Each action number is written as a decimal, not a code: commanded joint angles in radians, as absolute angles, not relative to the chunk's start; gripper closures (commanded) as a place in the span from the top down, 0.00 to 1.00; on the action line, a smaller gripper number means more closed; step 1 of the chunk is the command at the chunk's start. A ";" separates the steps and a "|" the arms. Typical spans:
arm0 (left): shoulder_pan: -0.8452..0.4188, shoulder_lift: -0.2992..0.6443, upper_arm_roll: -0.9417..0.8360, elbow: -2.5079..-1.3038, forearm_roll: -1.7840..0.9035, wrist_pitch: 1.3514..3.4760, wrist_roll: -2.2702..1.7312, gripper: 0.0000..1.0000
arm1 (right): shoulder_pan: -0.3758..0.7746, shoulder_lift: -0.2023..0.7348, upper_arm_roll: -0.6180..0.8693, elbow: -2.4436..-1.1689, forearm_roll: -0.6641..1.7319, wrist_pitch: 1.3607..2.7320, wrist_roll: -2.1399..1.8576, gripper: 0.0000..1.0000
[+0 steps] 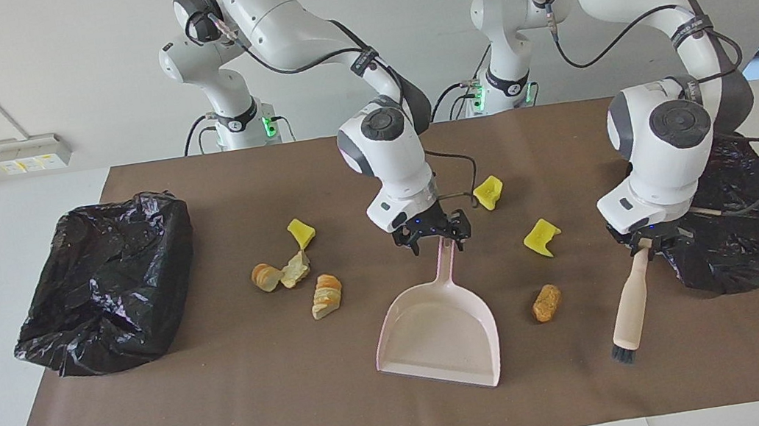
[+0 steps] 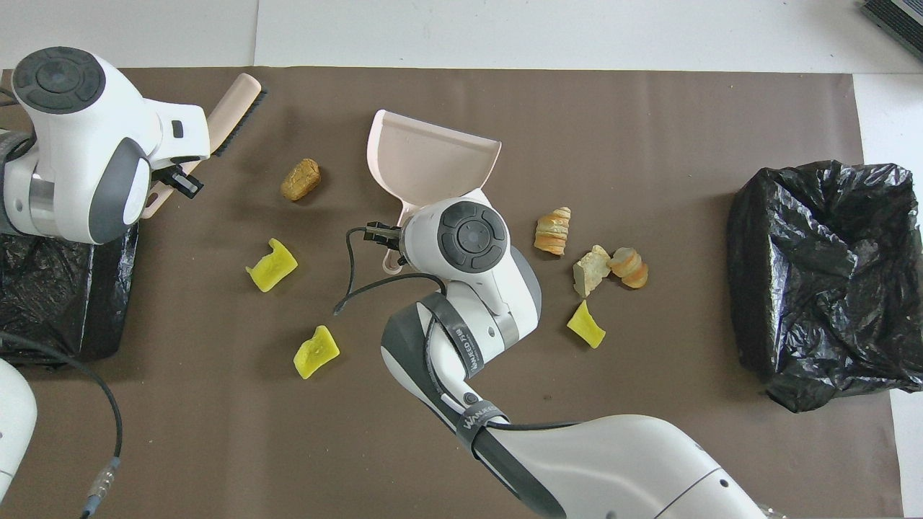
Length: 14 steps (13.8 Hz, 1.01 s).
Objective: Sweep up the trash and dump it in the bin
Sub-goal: 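Lower the dustpan near the yellow pieces while the left gripper positions the brush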
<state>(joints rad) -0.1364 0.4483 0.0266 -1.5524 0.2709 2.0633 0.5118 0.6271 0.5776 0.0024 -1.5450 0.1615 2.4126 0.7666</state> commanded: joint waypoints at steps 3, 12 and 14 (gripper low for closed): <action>-0.149 0.472 0.035 -1.531 0.354 2.141 0.922 0.00 | 0.627 0.615 0.003 -1.505 0.123 2.430 0.781 0.77; -0.195 0.543 0.035 -1.523 0.408 2.232 1.159 0.00 | 0.607 0.537 0.002 -1.535 0.040 2.314 0.642 0.00; -0.199 0.532 0.035 -1.529 0.410 2.226 1.251 0.00 | 0.588 0.439 0.003 -1.610 0.055 2.260 0.487 0.00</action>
<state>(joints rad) -0.1924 0.5333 0.0257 -1.5489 0.3894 2.2248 1.1787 0.6169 0.5528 -0.0087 -1.5178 0.0543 2.3064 0.6128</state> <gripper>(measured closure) 0.736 0.683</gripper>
